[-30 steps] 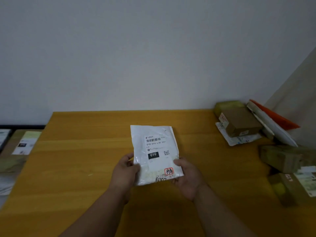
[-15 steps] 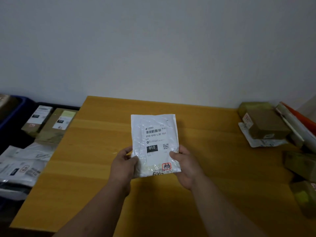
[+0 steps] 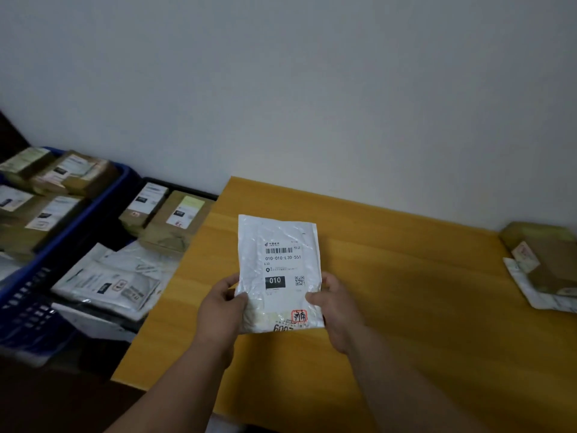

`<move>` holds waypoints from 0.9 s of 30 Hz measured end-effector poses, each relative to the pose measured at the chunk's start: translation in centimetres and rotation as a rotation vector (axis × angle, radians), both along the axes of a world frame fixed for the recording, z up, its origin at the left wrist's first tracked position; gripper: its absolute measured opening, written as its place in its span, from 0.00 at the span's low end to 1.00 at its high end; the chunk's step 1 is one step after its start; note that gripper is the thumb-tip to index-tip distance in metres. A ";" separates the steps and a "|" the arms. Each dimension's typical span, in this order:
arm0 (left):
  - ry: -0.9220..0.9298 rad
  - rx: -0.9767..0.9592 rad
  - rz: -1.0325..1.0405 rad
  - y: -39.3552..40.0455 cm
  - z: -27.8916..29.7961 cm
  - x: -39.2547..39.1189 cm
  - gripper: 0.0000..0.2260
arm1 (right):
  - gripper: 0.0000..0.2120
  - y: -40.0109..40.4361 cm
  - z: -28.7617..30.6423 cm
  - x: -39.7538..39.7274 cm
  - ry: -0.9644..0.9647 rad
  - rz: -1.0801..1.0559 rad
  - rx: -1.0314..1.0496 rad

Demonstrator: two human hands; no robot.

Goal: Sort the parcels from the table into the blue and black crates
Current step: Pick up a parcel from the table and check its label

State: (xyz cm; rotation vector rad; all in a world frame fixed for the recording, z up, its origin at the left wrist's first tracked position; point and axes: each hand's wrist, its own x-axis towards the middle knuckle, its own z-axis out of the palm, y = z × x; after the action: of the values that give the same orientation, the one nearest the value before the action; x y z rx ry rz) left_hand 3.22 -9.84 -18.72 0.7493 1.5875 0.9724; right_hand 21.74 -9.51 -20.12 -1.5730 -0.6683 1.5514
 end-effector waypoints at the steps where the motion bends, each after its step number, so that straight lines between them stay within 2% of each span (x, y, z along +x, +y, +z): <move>1: 0.011 -0.003 -0.005 0.5 -0.2 -2.6 0.16 | 0.17 0.6 -0.2 -2.6 -0.012 0.001 -0.005; 10: 0.122 -0.095 0.089 1.8 -2.2 -21.3 0.15 | 0.18 2.9 -3.0 -22.0 -0.007 0.123 -0.109; 15: 0.133 -0.172 0.097 2.7 -2.7 -26.9 0.17 | 0.16 5.7 -2.2 -27.2 -0.116 0.223 -0.071; 21: 0.183 -0.166 0.252 3.8 -2.6 -33.1 0.16 | 0.20 9.6 -1.7 -33.8 -0.142 0.380 -0.037; 27: 0.277 -0.152 0.439 4.8 -2.1 -39.7 0.14 | 0.19 12.0 -1.6 -41.1 -0.153 0.542 -0.062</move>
State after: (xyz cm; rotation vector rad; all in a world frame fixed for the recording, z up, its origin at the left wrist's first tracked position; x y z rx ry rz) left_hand -36.45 -5.02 -20.84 0.4494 2.1006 1.0740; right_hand -19.32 2.48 -21.69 -1.6525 -1.2185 1.8582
